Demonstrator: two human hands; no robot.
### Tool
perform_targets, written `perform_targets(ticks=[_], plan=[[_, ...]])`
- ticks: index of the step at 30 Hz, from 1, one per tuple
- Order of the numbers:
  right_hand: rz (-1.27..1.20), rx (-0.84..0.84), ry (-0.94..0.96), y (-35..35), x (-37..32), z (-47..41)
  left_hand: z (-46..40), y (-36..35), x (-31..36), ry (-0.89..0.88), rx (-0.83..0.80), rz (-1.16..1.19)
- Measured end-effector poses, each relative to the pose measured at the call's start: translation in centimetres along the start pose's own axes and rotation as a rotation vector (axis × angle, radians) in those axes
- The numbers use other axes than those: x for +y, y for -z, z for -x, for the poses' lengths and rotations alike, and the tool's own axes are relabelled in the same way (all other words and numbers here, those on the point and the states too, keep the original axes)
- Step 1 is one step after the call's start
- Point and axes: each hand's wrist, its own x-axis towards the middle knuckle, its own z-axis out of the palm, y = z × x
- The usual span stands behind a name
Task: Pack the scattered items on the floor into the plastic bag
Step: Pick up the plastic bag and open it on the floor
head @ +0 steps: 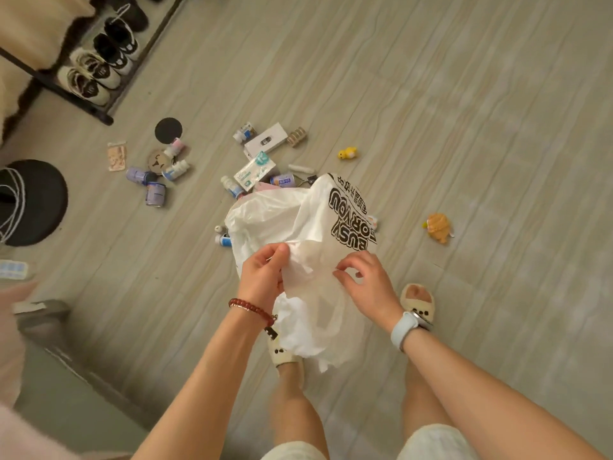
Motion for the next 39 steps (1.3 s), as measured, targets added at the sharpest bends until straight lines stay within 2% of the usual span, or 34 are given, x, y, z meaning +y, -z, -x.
perform_targets(ticks=[4,7,10,13,16,20,25,27,32,35,39], plan=[[0.039,-0.203,0.127,4.3,2.4,-4.0,-2.2,-4.4,-1.7,-0.116,0.318,-0.086],[0.116,-0.238,0.239,7.7,4.7,-6.1,-4.3,-7.9,-3.2,-0.105,0.476,-0.042],[0.101,-0.210,0.237,9.4,7.0,-7.8,-5.7,-10.7,-4.7,0.032,0.447,0.205],[0.057,-0.202,0.242,9.0,8.6,-9.2,-6.7,-11.8,-6.5,0.045,0.384,0.320],[0.024,-0.259,0.223,7.3,9.4,-10.4,-8.0,-11.7,-8.6,-0.030,0.420,0.206],[0.067,-0.285,0.323,3.8,11.5,-12.1,-10.6,-11.4,-11.3,-0.179,0.485,0.035],[0.156,-0.396,0.380,-1.8,18.5,-16.5,-16.8,-9.4,-17.7,-0.386,0.434,-0.346],[0.207,-0.430,0.441,-4.3,21.9,-18.6,-20.4,-8.8,-20.9,-0.417,0.469,-0.479],[0.386,-0.434,0.680,-9.9,30.5,-23.0,-30.6,-8.0,-27.7,-0.399,0.679,-0.378],[0.724,-0.386,0.874,-11.7,34.8,-25.1,-35.6,-7.9,-29.9,-0.495,0.725,-0.269],[0.822,-0.259,0.904,-13.0,37.1,-26.1,-39.6,-8.0,-30.8,-0.608,0.727,-0.213]])
